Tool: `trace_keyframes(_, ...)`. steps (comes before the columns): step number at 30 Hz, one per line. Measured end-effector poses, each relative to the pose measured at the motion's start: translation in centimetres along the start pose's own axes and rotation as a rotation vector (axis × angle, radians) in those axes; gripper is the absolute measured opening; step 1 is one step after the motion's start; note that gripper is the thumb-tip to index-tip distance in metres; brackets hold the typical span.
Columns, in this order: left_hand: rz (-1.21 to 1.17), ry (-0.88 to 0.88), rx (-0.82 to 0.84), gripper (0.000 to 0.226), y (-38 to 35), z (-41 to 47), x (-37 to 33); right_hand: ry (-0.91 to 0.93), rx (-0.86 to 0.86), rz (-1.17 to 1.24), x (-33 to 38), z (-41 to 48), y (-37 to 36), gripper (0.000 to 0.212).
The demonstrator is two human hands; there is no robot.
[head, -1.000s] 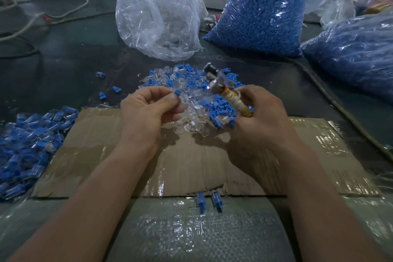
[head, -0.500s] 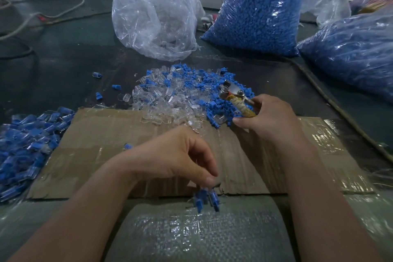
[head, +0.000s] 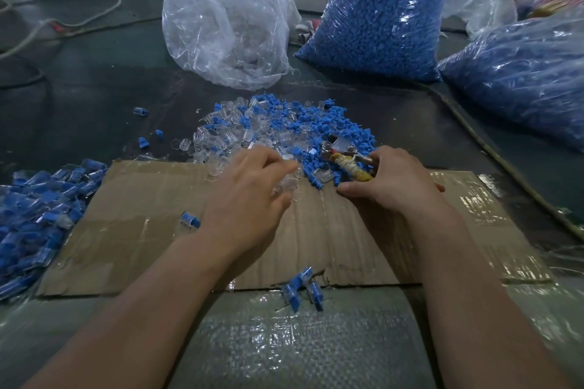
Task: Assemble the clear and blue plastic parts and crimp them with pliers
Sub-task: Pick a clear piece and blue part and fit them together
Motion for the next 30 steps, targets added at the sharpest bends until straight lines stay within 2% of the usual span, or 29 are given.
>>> trace_keyframes(8, -0.010, -0.024, -0.038, 0.020, -0.3, 0.3, 0.2, 0.007, 0.025, -0.035, 0.1, 0.2, -0.5, 0.087)
trace_keyframes(12, -0.220, 0.088, -0.146, 0.008, 1.2, 0.3, 0.8, 0.016, 0.048, -0.008, 0.0, 0.2, -0.8, 0.088)
trace_keyframes(15, -0.441, 0.197, -0.162, 0.019, 1.7, 0.1, 1.8, 0.019, 0.070, -0.021, 0.2, 0.1, -0.9, 0.091)
trace_keyframes(17, -0.566, 0.273, -0.143, 0.023, 1.5, 0.0, 2.6, 0.083, -0.024, 0.007, 1.2, -0.2, -0.1, 0.083)
trace_keyframes(20, -0.712, 0.360, -0.123, 0.019, 1.1, -0.1, 3.3, 0.307, -0.247, 0.192, 4.0, -1.7, 2.1, 0.049)
trace_keyframes(22, -0.801, 0.407, -0.114, 0.019, 0.8, -0.2, 3.5, 0.421, -0.226, 0.204, 6.0, -2.5, 1.6, 0.030)
trace_keyframes(23, -0.840, 0.427, -0.113, 0.020, 0.7, -0.2, 3.6, 0.451, -0.176, 0.167, 6.7, -2.6, 0.8, 0.028)
trace_keyframes(26, -0.929, 0.434, -0.100, 0.028, 0.6, -0.1, 3.5, 0.451, -0.062, 0.068, 7.4, -2.4, -1.3, 0.029)
trace_keyframes(30, -0.963, 0.417, -0.026, 0.029, 0.1, -0.1, 2.8, 0.464, -0.069, -0.018, 7.6, -2.5, -2.0, 0.028)
Point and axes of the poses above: each hand's wrist, its own z-axis towards the middle knuckle, its own y-axis out of the back of the hand, x = y × z, the point moved 9 cm from there along z, towards the middle knuckle, and after that the axes turned 8 degrees about z, right-handed, at the moved point
